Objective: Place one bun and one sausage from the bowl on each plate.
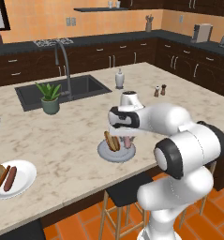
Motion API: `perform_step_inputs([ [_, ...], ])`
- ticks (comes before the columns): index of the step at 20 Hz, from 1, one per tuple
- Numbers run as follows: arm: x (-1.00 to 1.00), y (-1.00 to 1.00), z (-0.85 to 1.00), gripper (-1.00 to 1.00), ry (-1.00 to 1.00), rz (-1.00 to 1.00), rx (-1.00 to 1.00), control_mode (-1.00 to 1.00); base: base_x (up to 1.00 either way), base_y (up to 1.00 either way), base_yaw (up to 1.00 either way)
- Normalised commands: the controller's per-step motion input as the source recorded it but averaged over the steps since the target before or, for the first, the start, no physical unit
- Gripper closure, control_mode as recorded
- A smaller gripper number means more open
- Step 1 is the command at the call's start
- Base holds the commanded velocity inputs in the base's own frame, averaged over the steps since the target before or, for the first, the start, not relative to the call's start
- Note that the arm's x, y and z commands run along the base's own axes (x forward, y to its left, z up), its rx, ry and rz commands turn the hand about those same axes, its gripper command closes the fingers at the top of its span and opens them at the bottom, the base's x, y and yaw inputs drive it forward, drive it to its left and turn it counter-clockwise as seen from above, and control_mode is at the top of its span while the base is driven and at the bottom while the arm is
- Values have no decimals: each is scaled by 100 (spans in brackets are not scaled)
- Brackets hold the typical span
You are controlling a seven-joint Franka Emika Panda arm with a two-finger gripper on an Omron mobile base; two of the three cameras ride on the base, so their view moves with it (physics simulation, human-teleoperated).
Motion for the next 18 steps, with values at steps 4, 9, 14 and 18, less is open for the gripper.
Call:
perform_step_inputs([
  [4, 24, 0, -42, 100, 0, 0, 0, -100, 0, 0, 0],
  [9, 17, 6, -36, -100, 0, 0, 0, -100, 0, 0, 0],
  [14, 11, 0, -7, -100, 0, 0, 0, -100, 0, 0, 0],
  [18, -27, 0, 46, -100, -9, 0, 2, -100, 0, 0, 0],
])
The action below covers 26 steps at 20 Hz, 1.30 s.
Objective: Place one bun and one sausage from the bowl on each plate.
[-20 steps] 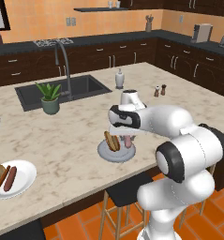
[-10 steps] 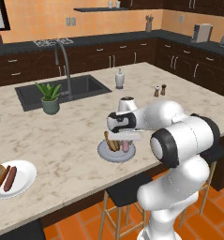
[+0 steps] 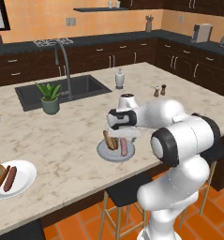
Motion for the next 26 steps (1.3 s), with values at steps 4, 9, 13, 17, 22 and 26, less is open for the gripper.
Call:
perform_step_inputs([
  [4, -100, -20, 100, -100, -60, 0, 3, -100, 0, 0, 0],
  [9, -100, -25, 100, -100, -69, 0, 3, -100, 0, 0, 0],
  [13, -100, -25, 100, -100, -68, 0, 1, -100, 0, 0, 0],
  [17, -100, -21, 100, -100, -65, 0, 1, -100, 0, 0, 0],
  [22, -100, -4, 100, -100, -57, 0, 1, -100, 0, 0, 0],
  [26, -93, 0, 100, -100, -57, 0, 0, -100, 0, 0, 0],
])
